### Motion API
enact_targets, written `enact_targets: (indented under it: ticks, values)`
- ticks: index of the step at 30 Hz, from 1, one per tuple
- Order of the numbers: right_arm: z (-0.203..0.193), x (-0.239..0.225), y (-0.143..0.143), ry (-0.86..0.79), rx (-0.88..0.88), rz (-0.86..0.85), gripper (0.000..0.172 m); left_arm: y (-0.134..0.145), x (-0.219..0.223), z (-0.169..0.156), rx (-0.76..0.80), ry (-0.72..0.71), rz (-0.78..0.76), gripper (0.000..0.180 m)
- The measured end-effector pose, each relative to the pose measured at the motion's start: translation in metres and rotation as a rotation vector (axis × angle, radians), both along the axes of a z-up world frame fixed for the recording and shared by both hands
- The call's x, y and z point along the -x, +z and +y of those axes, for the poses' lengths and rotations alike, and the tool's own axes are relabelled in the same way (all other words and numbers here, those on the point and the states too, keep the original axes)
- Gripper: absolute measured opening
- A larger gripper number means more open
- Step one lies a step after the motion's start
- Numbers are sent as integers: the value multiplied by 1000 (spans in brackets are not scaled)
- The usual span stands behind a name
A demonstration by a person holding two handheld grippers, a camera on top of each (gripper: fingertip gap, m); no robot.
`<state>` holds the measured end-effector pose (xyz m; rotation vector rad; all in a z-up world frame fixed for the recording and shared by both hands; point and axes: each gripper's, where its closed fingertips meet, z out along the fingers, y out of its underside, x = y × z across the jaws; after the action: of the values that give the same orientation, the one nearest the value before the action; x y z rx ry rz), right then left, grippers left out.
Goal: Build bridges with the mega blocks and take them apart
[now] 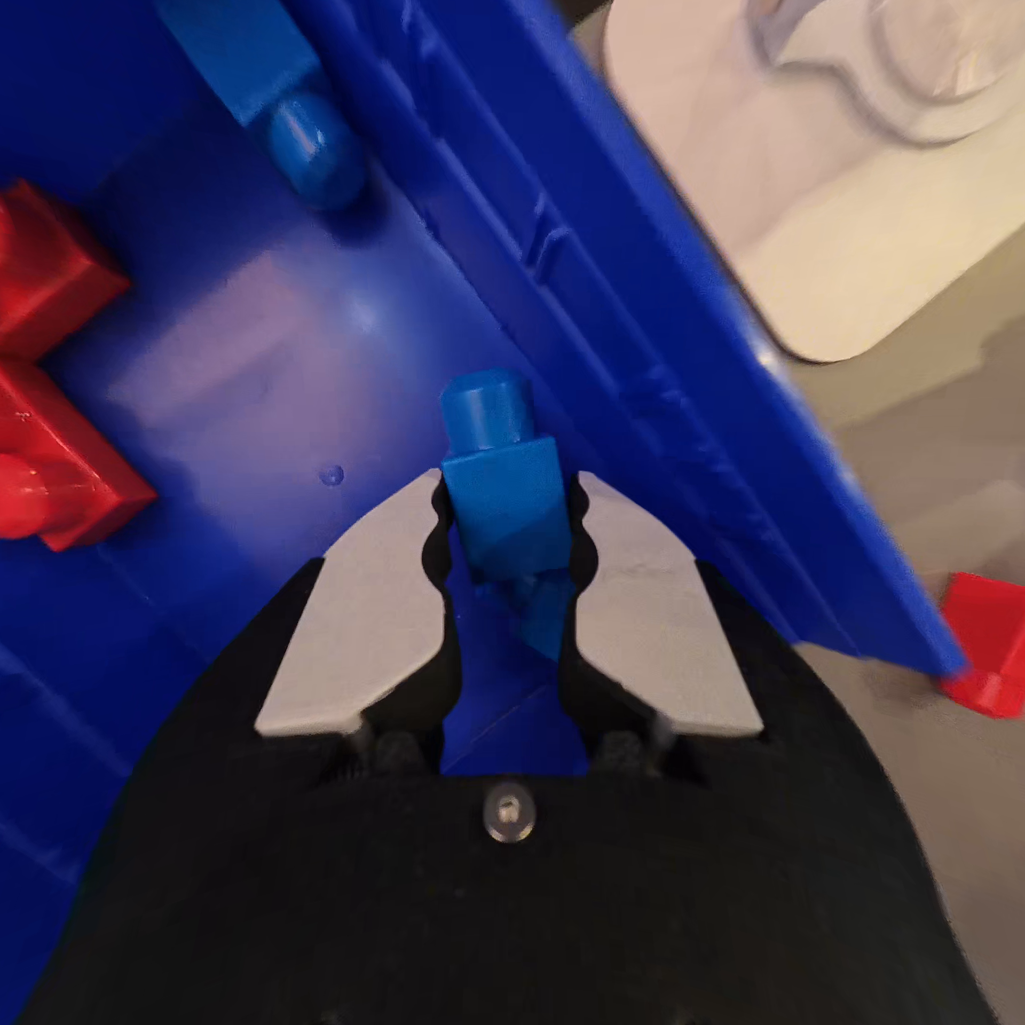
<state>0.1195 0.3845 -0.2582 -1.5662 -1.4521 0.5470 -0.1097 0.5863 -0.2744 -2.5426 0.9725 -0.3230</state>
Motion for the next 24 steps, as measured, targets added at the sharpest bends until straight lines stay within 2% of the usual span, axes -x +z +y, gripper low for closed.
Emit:
enact_targets:
  ticks: [4,6,8,10,12,14,15,19,22,24]
  values:
    - [-1,1,-2,7,5,-6,0,40,-7,-5,-46,-30,-242,40]
    - [-1,1,-2,7,-3,-14,0,52,-1,-12,-63,-30,-264,39]
    - [-1,1,-1,5,-8,-10,0,85,-13,-41,-78,-99,-389,39]
    - [-1,0,0,4,-5,-4,0,101,-25,-86,-80,-211,-355,38]
    - [-1,1,-1,8,1,-3,0,94,-43,-128,-64,-303,-255,38]
    - [-2,3,-2,16,0,-11,0,69,-58,-159,-52,-359,-131,38]
    - [-3,3,-2,19,-4,-16,0,58,-66,-171,-35,-371,-115,38]
    - [-4,3,-2,19,-25,-31,0,15,-76,-185,11,-347,-38,39]
    - [-4,2,-2,19,-27,-34,0,-2,-81,-184,26,-335,-14,42]
    - [-5,3,-2,22,-26,-29,0,-6,-79,-187,63,-325,13,81]
